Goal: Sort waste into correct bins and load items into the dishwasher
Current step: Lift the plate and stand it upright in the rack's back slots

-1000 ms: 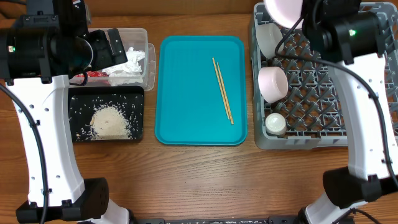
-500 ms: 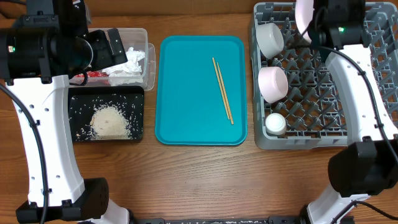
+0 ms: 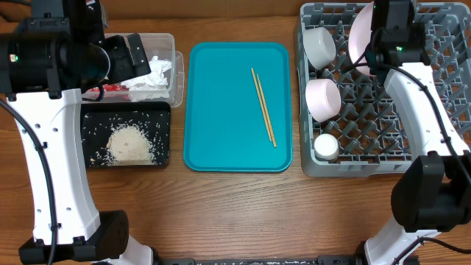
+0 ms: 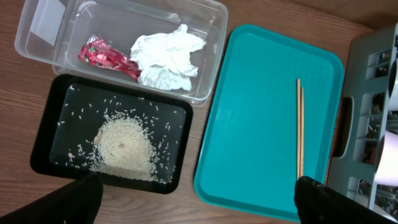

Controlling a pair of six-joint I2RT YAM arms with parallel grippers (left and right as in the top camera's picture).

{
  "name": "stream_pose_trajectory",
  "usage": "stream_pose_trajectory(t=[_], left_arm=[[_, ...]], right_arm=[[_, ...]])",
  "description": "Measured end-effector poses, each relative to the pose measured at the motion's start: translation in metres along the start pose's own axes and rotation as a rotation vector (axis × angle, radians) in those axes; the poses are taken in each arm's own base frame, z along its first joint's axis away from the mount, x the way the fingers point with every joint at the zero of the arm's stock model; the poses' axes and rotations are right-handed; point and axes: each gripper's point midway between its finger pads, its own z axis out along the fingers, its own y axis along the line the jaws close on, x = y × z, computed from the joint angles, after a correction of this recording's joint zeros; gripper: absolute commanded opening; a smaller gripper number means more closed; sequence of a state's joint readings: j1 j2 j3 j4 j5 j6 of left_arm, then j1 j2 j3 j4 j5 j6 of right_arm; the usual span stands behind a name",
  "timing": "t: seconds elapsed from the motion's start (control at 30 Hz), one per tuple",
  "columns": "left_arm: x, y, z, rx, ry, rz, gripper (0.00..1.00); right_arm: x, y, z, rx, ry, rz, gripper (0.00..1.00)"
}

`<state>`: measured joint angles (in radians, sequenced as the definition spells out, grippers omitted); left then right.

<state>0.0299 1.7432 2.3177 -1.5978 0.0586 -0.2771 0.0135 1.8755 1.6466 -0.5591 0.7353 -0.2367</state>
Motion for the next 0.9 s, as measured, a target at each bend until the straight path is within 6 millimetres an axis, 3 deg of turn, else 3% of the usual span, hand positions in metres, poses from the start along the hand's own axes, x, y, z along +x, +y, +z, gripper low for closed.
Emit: stream_pose_trajectory(t=[0.4,0.43,0.47,0.5,0.67,0.77,0.9], left_arm=[[0.000,0.000,0.000,0.000,0.000,0.000,1.00],[0.000,0.000,0.000,0.000,0.000,0.000,1.00],[0.000,0.000,0.000,0.000,0.000,0.000,1.00],[0.000,0.000,0.000,0.000,0.000,0.000,1.00],[0.000,0.000,0.000,0.000,0.000,0.000,1.00],[0.000,0.000,0.000,0.000,0.000,0.000,1.00],[0.000,0.000,0.000,0.000,0.000,0.000,1.00]], right_arm=[[0.008,0.013,0.011,-0.017,0.018,-0.016,0.04],[0.009,0.015,0.012,-0.016,0.020,-0.017,0.10],[0.010,0.016,0.014,-0.016,0.022,-0.012,0.25],[0.011,0.018,0.015,-0.024,0.025,-0.013,0.50],[0.016,0.036,0.020,-0.093,0.038,-0.022,0.90],[0.016,0.042,0.019,-0.125,0.039,0.007,1.00],[0.021,0.053,0.016,-0.190,0.059,0.019,1.00]])
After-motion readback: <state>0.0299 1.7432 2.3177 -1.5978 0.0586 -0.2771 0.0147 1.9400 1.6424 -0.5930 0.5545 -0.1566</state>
